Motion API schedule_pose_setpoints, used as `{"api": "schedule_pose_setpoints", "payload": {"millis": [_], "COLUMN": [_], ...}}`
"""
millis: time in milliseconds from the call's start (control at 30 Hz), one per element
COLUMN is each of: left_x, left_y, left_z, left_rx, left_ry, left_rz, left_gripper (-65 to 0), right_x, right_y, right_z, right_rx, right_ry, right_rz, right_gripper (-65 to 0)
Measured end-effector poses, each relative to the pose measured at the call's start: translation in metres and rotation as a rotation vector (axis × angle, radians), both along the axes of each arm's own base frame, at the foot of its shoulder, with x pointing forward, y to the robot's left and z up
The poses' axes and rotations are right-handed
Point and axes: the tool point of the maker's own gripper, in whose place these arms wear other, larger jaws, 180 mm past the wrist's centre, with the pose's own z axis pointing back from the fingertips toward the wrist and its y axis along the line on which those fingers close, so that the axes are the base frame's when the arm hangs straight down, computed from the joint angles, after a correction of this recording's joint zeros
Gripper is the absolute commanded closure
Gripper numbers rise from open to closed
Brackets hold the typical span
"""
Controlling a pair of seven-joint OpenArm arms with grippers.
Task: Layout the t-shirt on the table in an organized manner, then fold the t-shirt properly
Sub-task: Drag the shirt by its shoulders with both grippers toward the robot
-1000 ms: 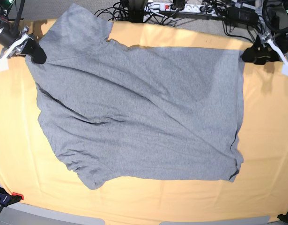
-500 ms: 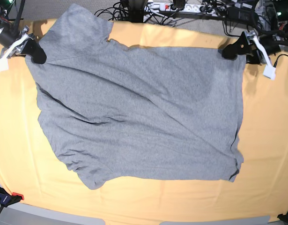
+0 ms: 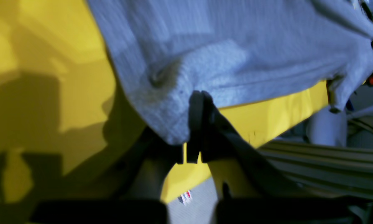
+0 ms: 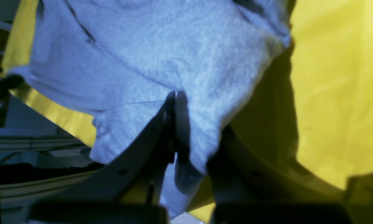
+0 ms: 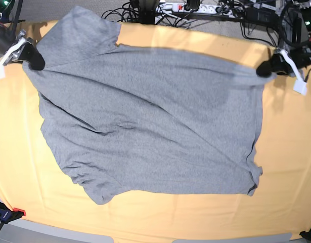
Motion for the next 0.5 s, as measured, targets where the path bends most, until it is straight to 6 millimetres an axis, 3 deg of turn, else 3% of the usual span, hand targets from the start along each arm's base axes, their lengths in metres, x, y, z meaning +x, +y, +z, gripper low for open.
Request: {"api": "schedule_pose_setpoints", "payload": {"millis": [133,267,500], "left_x": [0.002,0.0,0.003], "left_y": [0.017,0.02,0.028], "left_z": [0.011,0.017,0.031], "left_rx": [0.053,0.063,0.089], "left_ry": [-0.004,0.006,-0.003], "left_rz": [-0.006,-0.036,-0.069], "left_gripper": [0.0,0.0,0.0], "right_x": [0.0,-0.005,-0.029], "right_y": [0.0,0.0,0.002], "right_z": [0.0,-0.001,-0.008], "right_rx": [-0.001,0.004,-0.003], "right_ry": [0.001,0.012,0.075], "right_rz": [0.001,0.002,0.019], "right_gripper": [0.0,0.0,0.0]}}
